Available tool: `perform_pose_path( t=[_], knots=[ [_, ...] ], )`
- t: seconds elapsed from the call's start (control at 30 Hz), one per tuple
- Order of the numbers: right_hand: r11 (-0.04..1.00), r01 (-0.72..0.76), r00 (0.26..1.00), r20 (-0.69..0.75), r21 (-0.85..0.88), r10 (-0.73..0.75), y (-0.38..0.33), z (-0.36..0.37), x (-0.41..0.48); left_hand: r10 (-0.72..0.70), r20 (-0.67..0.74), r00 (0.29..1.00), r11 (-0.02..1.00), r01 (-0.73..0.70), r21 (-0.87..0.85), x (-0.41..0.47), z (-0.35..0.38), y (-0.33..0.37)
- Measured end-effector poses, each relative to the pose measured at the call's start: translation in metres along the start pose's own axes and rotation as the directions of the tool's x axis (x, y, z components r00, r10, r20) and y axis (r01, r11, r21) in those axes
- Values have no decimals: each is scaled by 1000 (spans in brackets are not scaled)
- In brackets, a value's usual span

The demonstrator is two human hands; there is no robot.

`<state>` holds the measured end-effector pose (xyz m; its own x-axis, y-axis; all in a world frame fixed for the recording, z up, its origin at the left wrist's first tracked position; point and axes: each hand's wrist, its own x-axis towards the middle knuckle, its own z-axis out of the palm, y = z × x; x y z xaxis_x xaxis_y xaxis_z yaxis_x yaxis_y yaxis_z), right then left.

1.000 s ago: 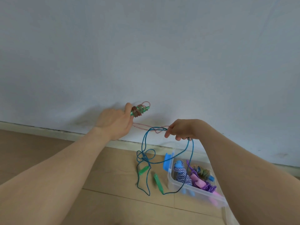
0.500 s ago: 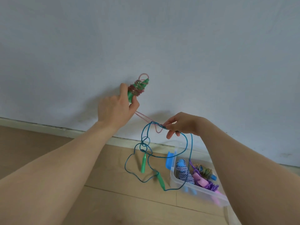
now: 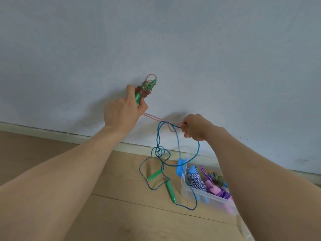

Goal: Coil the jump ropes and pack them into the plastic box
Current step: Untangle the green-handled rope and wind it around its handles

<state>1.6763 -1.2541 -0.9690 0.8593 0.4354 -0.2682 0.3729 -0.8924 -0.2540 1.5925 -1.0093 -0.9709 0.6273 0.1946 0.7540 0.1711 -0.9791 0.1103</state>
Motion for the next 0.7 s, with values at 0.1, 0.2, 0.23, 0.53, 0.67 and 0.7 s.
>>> perform_pose_path(
  t=[0.1, 0.2, 0.23, 0.53, 0.67, 0.7],
  knots=[
    [978, -83, 996, 18, -191, 88, 4, -1, -7, -66, 14, 998, 998, 66, -6, 0, 0, -8],
    [916, -205, 976, -9, -344, 216, 13, 4, -22, -180, 28, 983, 983, 181, -19, 5, -2, -16],
    [893, -244, 969, -51, -377, 243, 15, 5, -25, -212, 22, 977, 977, 213, -24, 6, -3, -18],
    [955, -291, 921, 251, -63, 297, -1, -3, -23, -261, 87, 962, 924, 275, -267, 14, -9, 14],
    [984, -115, 958, 246, -137, 146, -9, 2, -10, -164, 83, 983, 889, 184, -419, 17, -13, 29],
    [990, -72, 967, 236, -125, 100, -12, 4, -6, -140, 87, 986, 885, 164, -436, 18, -13, 31]
  ],
)
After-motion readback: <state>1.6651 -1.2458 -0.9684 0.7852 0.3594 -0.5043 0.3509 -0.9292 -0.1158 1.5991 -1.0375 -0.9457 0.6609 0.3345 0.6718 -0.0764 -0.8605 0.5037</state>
